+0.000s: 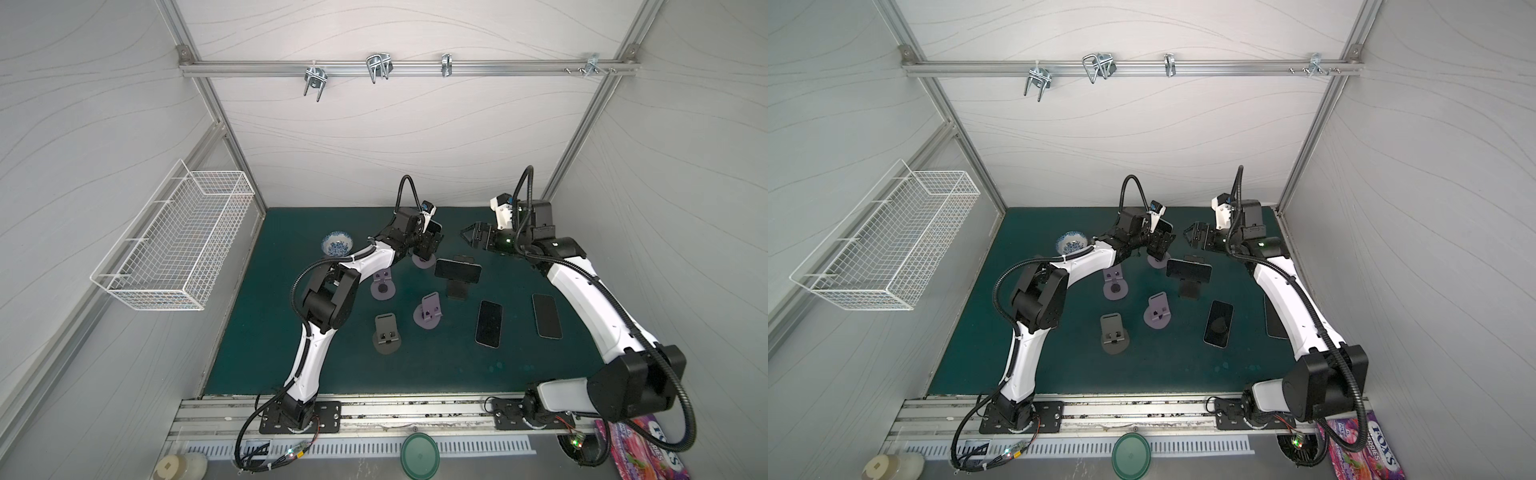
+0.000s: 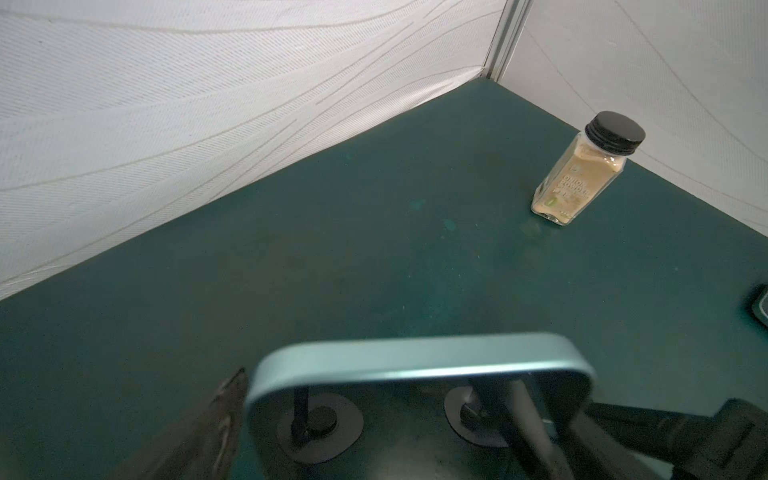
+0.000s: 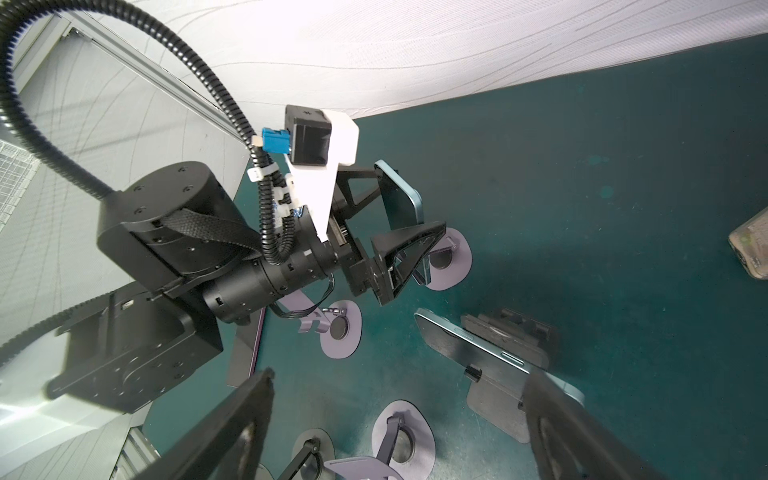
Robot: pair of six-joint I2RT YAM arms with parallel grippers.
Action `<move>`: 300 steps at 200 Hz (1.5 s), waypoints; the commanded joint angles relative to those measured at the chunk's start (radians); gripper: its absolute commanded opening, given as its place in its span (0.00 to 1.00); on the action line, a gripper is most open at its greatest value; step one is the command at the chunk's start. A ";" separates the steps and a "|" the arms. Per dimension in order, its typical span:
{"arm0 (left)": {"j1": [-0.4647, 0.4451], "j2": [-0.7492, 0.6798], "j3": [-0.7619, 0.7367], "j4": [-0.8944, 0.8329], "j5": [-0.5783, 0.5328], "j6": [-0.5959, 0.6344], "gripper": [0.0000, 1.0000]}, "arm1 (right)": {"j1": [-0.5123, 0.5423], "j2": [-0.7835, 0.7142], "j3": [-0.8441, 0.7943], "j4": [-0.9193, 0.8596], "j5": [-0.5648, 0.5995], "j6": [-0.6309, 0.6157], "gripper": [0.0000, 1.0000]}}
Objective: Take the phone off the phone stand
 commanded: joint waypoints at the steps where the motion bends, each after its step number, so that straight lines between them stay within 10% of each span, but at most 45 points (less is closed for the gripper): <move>1: -0.008 0.029 0.056 0.047 -0.020 0.011 0.99 | -0.007 -0.029 -0.007 -0.003 0.007 -0.025 0.95; 300: 0.007 0.067 0.098 0.035 0.040 0.015 0.79 | -0.015 -0.014 -0.019 0.012 0.005 -0.028 0.95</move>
